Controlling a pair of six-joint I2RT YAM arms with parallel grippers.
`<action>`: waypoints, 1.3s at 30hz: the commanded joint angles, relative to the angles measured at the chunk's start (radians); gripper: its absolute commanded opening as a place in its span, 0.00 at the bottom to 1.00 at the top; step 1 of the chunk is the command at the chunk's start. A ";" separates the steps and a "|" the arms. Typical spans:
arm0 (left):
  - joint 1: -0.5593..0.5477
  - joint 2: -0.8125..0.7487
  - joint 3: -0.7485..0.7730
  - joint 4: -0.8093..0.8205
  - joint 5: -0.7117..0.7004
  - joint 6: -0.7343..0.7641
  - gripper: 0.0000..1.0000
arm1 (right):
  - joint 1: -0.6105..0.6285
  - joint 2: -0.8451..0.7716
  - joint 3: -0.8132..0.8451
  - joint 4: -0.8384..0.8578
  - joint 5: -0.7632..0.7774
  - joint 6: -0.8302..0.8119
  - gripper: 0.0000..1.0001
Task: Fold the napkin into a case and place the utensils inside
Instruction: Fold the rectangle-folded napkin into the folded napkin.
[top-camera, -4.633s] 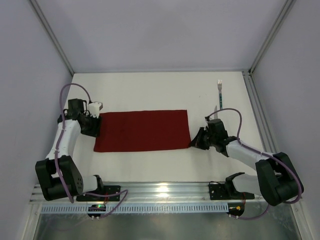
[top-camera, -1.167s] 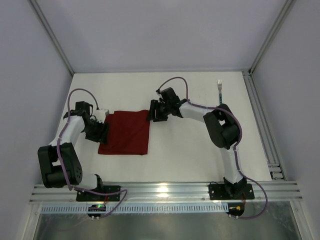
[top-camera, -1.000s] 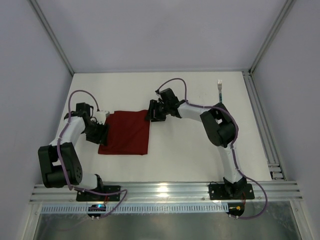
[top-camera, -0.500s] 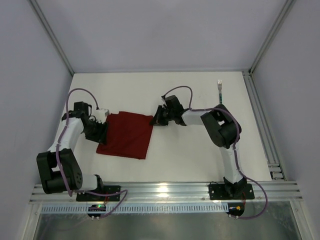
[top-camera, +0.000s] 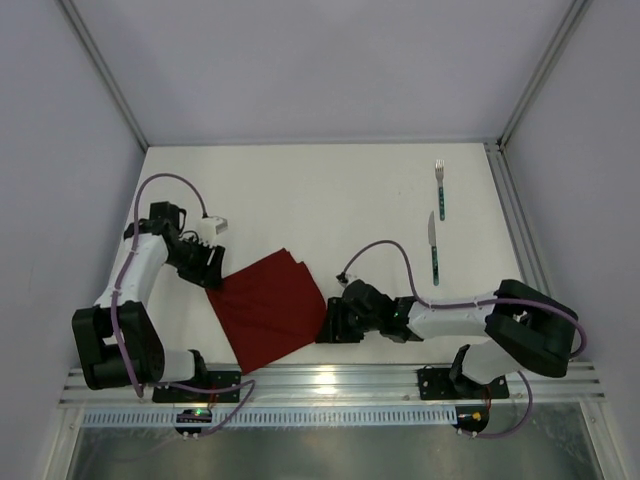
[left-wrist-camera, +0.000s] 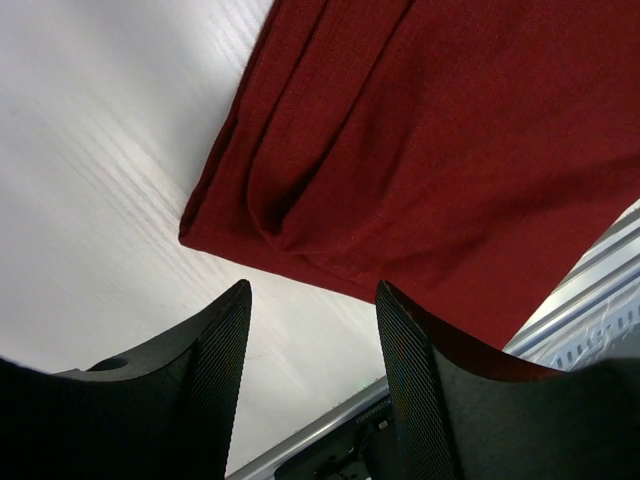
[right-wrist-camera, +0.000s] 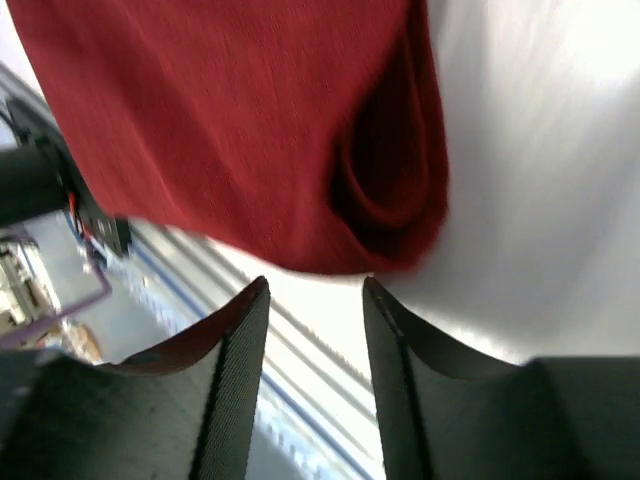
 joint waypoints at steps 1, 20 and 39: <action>-0.027 -0.017 0.010 -0.038 0.033 0.061 0.56 | 0.038 -0.108 -0.054 -0.132 0.047 0.099 0.48; -0.069 0.081 -0.067 0.106 -0.084 0.049 0.53 | -0.305 0.423 0.750 -0.415 -0.228 -0.645 0.44; -0.090 0.104 -0.102 0.194 -0.116 0.026 0.28 | -0.313 0.539 0.788 -0.275 -0.282 -0.622 0.04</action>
